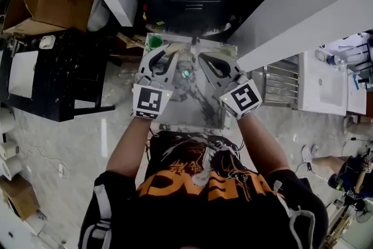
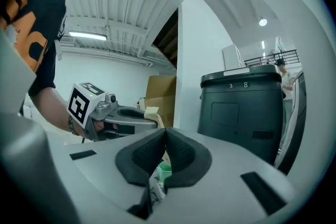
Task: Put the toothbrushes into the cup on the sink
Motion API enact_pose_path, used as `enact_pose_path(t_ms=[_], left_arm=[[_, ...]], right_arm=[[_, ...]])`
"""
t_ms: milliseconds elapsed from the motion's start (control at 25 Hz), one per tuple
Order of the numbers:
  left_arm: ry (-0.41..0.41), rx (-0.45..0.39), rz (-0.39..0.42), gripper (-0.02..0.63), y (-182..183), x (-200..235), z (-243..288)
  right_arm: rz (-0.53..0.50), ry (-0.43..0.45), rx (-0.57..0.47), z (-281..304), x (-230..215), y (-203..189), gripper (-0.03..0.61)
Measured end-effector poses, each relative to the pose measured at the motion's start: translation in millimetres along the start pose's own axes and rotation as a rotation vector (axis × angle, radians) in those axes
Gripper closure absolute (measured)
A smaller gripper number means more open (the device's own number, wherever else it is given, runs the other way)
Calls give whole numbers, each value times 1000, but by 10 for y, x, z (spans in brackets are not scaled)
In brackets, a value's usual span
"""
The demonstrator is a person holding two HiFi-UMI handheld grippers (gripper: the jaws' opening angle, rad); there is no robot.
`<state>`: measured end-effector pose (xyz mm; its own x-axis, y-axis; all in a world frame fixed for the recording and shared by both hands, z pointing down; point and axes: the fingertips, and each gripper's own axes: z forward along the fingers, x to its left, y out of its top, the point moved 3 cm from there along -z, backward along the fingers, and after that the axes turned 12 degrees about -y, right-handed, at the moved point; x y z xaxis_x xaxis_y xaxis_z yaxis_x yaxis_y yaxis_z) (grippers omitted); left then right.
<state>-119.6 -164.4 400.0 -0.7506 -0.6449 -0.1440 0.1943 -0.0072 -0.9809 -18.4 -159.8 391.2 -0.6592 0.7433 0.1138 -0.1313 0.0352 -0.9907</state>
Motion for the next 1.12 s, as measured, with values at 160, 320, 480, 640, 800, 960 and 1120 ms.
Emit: enact_pose_path(t_ms=[160, 320, 480, 640, 800, 960, 1120], left_arm=[[33, 23, -15, 538, -192, 167, -168], [61, 49, -25, 537, -399, 336, -265], [94, 73, -24, 538, -584, 566, -259], [112, 85, -46, 537, -740, 707, -214], [120, 93, -62, 538, -861, 820, -119], [120, 111, -78, 538, -1006, 882, -7], [111, 134, -89, 537, -1153, 892, 90]], right_arm=[[3, 40, 7, 196, 121, 13, 565], [11, 68, 14, 327, 189, 25, 565], [25, 87, 27, 428, 224, -11, 565], [47, 86, 38, 439, 234, -68, 565], [54, 87, 54, 451, 213, -118, 565], [68, 59, 70, 471, 106, -176, 565], [78, 55, 82, 515, 64, -227, 565]])
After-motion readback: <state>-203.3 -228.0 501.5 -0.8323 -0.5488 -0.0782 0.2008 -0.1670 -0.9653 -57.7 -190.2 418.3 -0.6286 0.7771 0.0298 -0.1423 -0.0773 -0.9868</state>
